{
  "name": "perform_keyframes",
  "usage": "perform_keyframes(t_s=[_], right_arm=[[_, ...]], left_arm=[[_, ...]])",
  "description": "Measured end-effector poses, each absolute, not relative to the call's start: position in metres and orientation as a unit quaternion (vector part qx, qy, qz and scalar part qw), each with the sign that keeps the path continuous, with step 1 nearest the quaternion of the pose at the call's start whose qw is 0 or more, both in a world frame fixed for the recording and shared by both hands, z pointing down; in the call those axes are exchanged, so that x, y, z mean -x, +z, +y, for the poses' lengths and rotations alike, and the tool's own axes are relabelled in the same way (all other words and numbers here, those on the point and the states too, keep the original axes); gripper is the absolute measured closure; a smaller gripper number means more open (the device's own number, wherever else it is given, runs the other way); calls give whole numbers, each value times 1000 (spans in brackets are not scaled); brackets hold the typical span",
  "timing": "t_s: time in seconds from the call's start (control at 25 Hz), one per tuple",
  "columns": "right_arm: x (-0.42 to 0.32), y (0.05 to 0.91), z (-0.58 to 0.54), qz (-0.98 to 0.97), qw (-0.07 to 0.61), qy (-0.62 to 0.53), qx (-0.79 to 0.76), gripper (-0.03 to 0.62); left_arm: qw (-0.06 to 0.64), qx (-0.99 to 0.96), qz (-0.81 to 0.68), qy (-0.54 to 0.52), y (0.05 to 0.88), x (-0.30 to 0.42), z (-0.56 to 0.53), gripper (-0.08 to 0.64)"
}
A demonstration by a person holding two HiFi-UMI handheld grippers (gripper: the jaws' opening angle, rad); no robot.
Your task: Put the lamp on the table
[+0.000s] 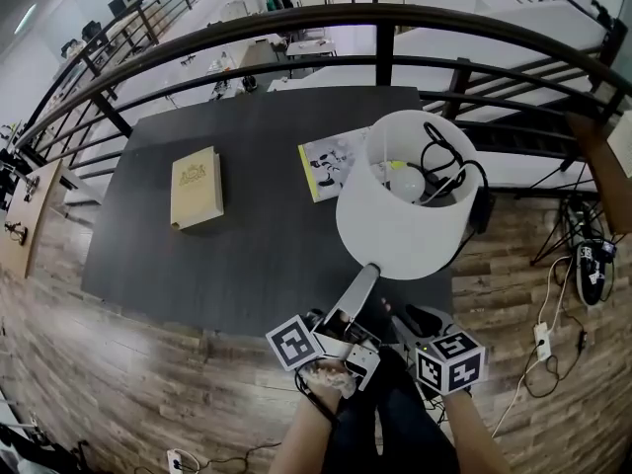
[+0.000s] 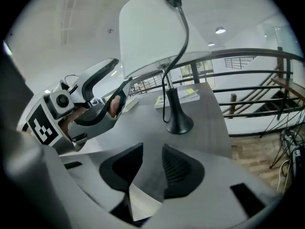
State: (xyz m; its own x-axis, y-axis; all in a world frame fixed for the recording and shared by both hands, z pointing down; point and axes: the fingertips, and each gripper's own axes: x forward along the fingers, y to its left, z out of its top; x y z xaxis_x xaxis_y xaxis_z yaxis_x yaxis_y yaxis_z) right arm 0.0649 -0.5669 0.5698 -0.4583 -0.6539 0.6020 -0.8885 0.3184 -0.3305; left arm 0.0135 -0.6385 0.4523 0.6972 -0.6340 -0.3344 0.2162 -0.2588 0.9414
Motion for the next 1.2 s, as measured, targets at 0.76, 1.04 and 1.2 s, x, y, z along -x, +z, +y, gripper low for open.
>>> perform_keyframes(t_s=[0.76,1.04,1.2], right_arm=[[-69,555,-558,-766,176,336,-519,583],[-69,549,-552,-761,172,343,-523,583],[-74,542,-554,-760,171,341,-527,583]], left_arm=[[601,-717,-171,-310,471,-1,-588,407],[607,-714,-176,-301,474,-6,-575,483],[610,-712,-189,-291,476,-8,-575,546]])
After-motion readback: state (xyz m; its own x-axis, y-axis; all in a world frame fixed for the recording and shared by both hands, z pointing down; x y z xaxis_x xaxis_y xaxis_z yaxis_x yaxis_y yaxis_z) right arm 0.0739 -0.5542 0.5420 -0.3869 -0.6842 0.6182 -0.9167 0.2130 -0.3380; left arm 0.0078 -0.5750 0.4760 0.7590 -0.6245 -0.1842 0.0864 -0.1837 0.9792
